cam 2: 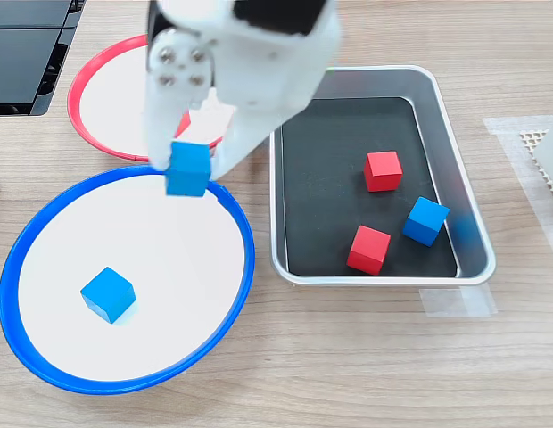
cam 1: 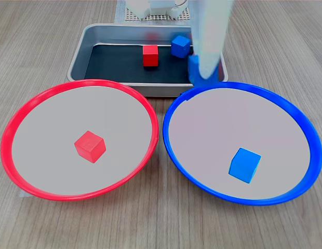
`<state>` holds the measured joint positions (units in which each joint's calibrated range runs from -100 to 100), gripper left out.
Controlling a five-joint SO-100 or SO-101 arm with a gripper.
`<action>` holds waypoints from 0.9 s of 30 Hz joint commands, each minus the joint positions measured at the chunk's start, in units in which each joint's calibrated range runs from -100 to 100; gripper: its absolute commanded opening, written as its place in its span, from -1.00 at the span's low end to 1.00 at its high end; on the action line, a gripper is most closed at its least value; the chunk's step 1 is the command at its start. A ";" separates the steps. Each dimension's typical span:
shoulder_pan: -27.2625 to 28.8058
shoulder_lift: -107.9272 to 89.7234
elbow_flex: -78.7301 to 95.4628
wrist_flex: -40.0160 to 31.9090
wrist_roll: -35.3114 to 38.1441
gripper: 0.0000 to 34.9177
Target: Move six blocks from tray to matching dishes
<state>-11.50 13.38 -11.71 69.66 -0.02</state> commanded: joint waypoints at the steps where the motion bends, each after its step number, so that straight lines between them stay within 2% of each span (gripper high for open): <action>1: -2.94 2.52 -0.99 -7.63 2.78 -0.31; 2: -3.51 2.35 1.10 -7.96 4.30 0.16; 3: -3.60 1.84 2.01 -7.54 4.88 0.28; 5: -3.32 -0.04 3.74 -4.99 5.47 0.38; 6: -2.85 -1.49 4.92 -3.91 5.62 0.33; 8: -1.15 -6.09 8.93 -0.03 5.71 -0.04; 10: 0.73 -11.21 14.12 3.10 6.11 -0.29; 12: 3.93 -17.35 21.40 6.32 6.74 -0.90; 15: 10.89 -26.05 33.87 8.72 7.72 -0.98; 18: 17.95 -31.34 44.52 6.65 8.74 -0.98; 19: 18.80 -31.85 45.98 6.24 8.99 -0.98; 20: 19.93 -32.62 48.26 5.66 9.62 -0.94; 22: 21.53 -33.73 52.53 4.59 10.84 -0.60; 24: 22.66 -34.15 56.08 4.09 12.84 0.13; 27: 22.56 -33.64 57.81 2.44 13.19 0.18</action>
<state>9.91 -19.27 44.56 74.06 12.53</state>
